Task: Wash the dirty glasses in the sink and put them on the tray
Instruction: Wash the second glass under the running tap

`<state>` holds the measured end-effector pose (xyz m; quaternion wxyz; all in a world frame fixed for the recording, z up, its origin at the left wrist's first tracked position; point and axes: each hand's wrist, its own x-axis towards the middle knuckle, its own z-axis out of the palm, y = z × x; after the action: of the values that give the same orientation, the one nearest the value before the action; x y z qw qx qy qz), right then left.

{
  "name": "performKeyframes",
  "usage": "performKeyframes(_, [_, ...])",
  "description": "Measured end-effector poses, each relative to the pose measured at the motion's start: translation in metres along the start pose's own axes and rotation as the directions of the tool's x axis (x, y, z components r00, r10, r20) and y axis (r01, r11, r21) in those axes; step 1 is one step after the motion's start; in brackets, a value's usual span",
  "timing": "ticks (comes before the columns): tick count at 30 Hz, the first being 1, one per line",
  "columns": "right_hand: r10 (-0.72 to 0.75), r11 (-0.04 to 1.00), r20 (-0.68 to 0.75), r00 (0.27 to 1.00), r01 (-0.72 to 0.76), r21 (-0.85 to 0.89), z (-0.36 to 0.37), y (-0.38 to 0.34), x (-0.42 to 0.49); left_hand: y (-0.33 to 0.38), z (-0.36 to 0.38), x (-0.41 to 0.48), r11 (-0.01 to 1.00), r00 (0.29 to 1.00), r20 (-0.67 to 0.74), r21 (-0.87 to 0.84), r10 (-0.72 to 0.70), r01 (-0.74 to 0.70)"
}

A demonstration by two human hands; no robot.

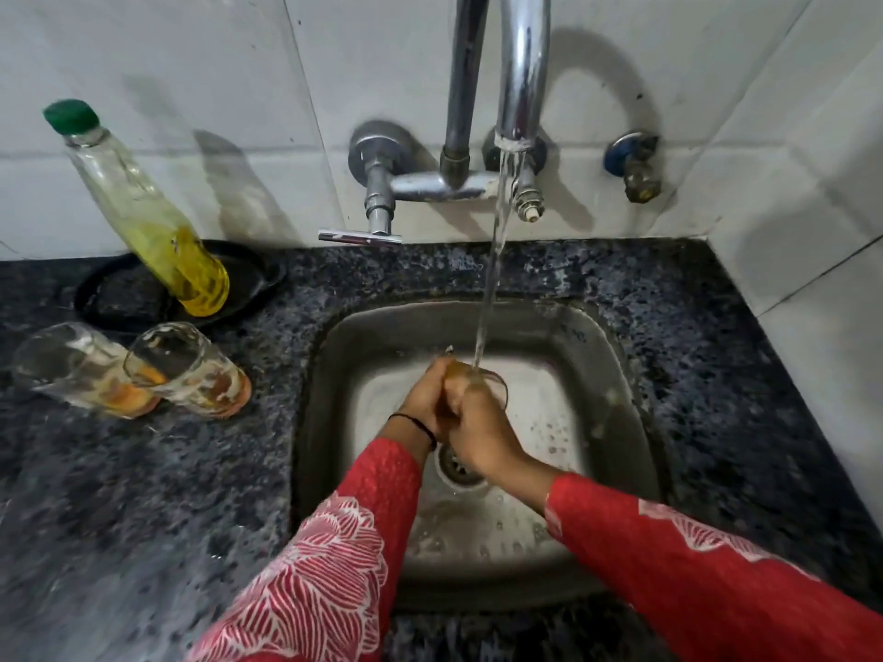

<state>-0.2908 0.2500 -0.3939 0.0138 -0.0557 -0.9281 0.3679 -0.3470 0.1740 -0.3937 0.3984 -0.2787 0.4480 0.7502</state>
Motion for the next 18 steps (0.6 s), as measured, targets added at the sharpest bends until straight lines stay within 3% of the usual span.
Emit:
performKeyframes(1, [-0.232,0.956,0.025,0.972,0.232,-0.178,-0.007,0.007,-0.008,0.003,-0.003,-0.001,0.999,0.999,0.012,0.029,-0.041,0.040])
performKeyframes(2, [-0.374,0.875,0.075,0.925,0.378,-0.302,-0.006,0.012,-0.010,0.005,-0.006,-0.002,0.998,0.998,0.025,0.034,-0.061,0.060])
performKeyframes(3, [-0.467,0.780,0.238,0.852,0.523,-0.343,-0.017,0.018,-0.012,0.006,-0.007,-0.004,0.998,0.997,0.050,0.019,-0.064,0.063])
performKeyframes(4, [-0.510,0.708,0.307,0.803,0.595,-0.381,-0.022,0.021,-0.009,0.005,-0.008,-0.004,0.998,0.995,0.071,-0.003,-0.063,0.063])
performKeyframes(6, [-0.482,0.781,0.280,0.831,0.551,-0.293,-0.033,0.008,0.000,-0.002,-0.010,-0.001,0.997,0.996,0.087,-0.064,-0.033,0.039])
performKeyframes(8, [-0.243,0.943,0.155,0.958,0.271,-0.196,-0.041,-0.010,0.004,-0.009,-0.012,-0.002,0.993,0.997,0.072,-0.119,0.031,-0.022])
performKeyframes(10, [0.017,0.994,0.132,0.991,-0.031,0.106,-0.044,-0.010,0.005,-0.014,-0.020,-0.001,0.980,0.994,0.066,-0.185,0.086,-0.073])
performKeyframes(11, [0.162,0.907,0.134,0.978,-0.201,0.370,-0.044,-0.009,0.004,-0.013,-0.022,-0.004,0.972,0.988,0.081,-0.206,0.129,-0.110])
performKeyframes(12, [0.312,0.717,0.135,0.941,-0.326,0.616,-0.042,-0.006,0.003,-0.009,-0.020,-0.009,0.966,0.980,0.101,-0.212,0.171,-0.147])
performKeyframes(13, [0.493,0.489,0.144,0.858,-0.410,0.770,-0.039,-0.002,0.003,-0.004,-0.015,-0.016,0.963,0.968,0.137,-0.197,0.210,-0.181])
performKeyframes(15, [0.704,0.061,0.278,0.654,-0.445,0.893,-0.023,0.003,-0.002,0.010,-0.001,-0.026,0.959,0.945,0.161,-0.061,0.284,-0.278])
performKeyframes(16, [0.710,-0.095,0.362,0.603,-0.428,0.899,-0.017,0.003,-0.004,0.015,0.008,-0.030,0.941,0.934,0.153,0.055,0.322,-0.333])
performKeyframes(18, [0.659,-0.253,0.473,0.585,-0.420,0.872,-0.013,0.001,-0.005,0.021,0.023,-0.032,0.871,0.907,0.164,0.254,0.388,-0.419])
